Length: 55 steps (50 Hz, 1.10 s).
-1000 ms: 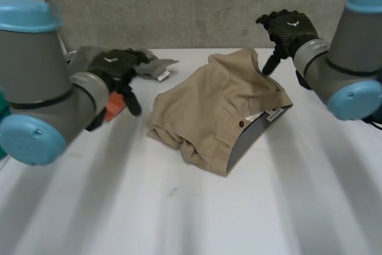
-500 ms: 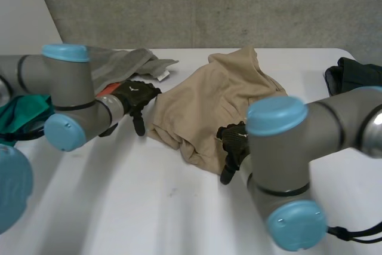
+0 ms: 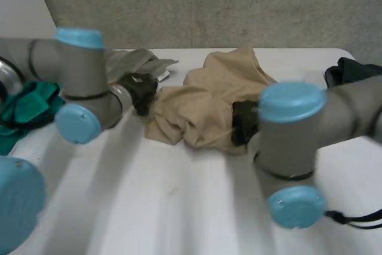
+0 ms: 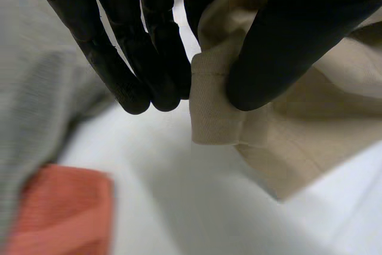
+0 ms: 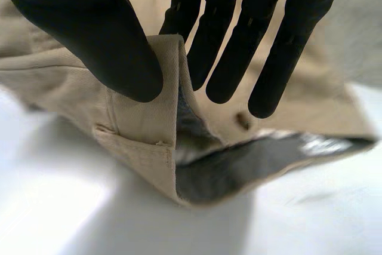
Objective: Fold the laundry.
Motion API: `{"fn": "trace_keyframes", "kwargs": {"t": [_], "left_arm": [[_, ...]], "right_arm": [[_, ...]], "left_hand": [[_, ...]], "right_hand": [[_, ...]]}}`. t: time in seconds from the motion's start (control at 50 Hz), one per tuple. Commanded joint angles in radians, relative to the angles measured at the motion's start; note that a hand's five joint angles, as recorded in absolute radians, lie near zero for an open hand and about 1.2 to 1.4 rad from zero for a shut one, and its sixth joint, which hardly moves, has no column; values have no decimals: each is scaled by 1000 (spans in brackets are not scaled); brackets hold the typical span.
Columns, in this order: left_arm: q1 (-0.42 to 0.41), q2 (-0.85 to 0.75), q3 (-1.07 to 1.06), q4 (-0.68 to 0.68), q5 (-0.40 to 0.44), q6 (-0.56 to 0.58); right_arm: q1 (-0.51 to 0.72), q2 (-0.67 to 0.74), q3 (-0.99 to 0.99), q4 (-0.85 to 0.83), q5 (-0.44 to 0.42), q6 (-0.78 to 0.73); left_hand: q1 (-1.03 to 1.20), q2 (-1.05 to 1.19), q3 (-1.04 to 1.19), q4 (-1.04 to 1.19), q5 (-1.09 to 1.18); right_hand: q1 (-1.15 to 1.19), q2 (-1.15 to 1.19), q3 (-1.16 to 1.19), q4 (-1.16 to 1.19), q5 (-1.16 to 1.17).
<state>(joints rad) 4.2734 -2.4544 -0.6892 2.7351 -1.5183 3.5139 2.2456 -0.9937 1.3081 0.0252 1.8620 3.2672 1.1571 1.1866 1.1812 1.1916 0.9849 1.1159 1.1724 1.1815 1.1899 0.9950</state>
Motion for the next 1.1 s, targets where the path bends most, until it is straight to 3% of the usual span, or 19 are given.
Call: {"fn": "trace_keyframes", "kwargs": {"t": [0.02, 0.1, 0.28, 0.4, 0.54, 0.62, 0.7, 0.82, 0.9, 1.1], "left_arm": [[17, 380, -225, 5, 1, -1], [5, 588, -323, 3, 13, 0], [-50, 873, -400, -2, 17, 0], [-76, 777, -400, -11, -8, 45], [-70, 559, -330, 28, -37, 97], [-70, 419, -225, 81, -28, 99], [-66, 307, -26, 188, -5, 79], [-47, 359, 178, 414, -42, -82], [-29, 417, 182, 507, -100, -142], [-15, 511, -8, 453, -89, -154]], "right_arm": [[-202, -273, 25, 44, -168, -183], [-253, -396, -21, 108, -286, -286], [-369, -484, -226, 306, -360, -297], [-411, -389, -288, 372, -419, -297], [-409, -243, -280, 372, -406, -308], [-382, -149, -291, 311, -405, -310], [-353, -85, -369, 127, -373, -267], [-345, -106, -507, -195, -230, -129], [-353, -118, -588, -280, -213, -118], [-373, -92, -644, -51, -334, -119]], "left_hand": [[239, 210, 215, 205, 237], [239, 210, 215, 205, 237], [239, 210, 215, 205, 237], [239, 210, 215, 205, 237], [239, 210, 215, 205, 237], [239, 210, 215, 205, 237], [239, 210, 215, 205, 237], [239, 210, 215, 205, 237], [239, 210, 215, 205, 237], [239, 210, 215, 205, 237]], "right_hand": [[280, 224, 215, 206, 227], [280, 224, 215, 206, 227], [280, 224, 215, 206, 227], [280, 224, 215, 206, 227], [280, 224, 215, 206, 227], [280, 224, 215, 206, 227], [280, 224, 215, 206, 227], [280, 224, 215, 206, 227], [280, 224, 215, 206, 227], [280, 224, 215, 206, 227]]}}
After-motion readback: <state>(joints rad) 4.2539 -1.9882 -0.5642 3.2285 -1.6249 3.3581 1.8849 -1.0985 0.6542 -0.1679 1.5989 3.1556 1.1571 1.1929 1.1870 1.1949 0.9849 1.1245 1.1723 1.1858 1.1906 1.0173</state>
